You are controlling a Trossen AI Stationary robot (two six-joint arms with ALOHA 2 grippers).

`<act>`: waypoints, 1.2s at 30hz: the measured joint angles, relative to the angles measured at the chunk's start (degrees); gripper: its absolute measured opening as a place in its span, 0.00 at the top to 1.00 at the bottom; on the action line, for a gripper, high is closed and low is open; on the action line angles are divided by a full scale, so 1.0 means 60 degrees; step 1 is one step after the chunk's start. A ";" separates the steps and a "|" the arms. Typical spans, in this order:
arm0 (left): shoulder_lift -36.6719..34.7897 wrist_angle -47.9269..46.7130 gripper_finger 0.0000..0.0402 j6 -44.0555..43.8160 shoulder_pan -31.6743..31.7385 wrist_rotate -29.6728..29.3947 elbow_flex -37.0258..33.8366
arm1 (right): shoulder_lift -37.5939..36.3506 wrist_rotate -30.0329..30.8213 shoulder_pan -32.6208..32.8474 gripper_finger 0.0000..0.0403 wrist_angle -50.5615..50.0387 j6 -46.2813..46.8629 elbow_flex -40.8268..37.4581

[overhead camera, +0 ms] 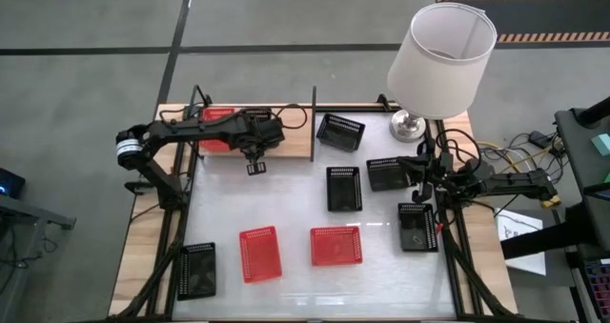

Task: Stack baskets on shelf by color
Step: Adjust the baskets on the shelf, then put the black basket on the shelf

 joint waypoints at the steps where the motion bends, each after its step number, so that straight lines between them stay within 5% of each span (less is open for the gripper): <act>1: 0.0000 -0.0003 1.00 0.0000 0.0003 0.0003 0.0000 | -0.0001 0.0003 0.0001 0.97 -0.0001 -0.0001 0.0000; 13: -0.0617 0.0117 1.00 -0.0744 -0.0902 0.0058 0.0509 | -0.0004 0.0000 -0.0002 0.97 -0.0008 -0.0074 0.0000; 26: -0.2166 0.7088 1.00 -0.0223 -0.5360 -0.0605 -0.0750 | 0.0045 -0.0632 -0.0002 0.97 -0.0101 -0.0205 0.0000; 32: -0.2176 0.9802 1.00 0.0900 -0.6522 -0.0741 -0.1802 | 0.0472 -0.1887 0.0014 0.97 0.0814 -0.0391 0.0000; 36: -0.2305 1.0227 1.00 0.0938 -0.6771 -0.1086 -0.2242 | 0.1212 -0.2101 0.0023 0.97 0.2085 -0.0359 0.0000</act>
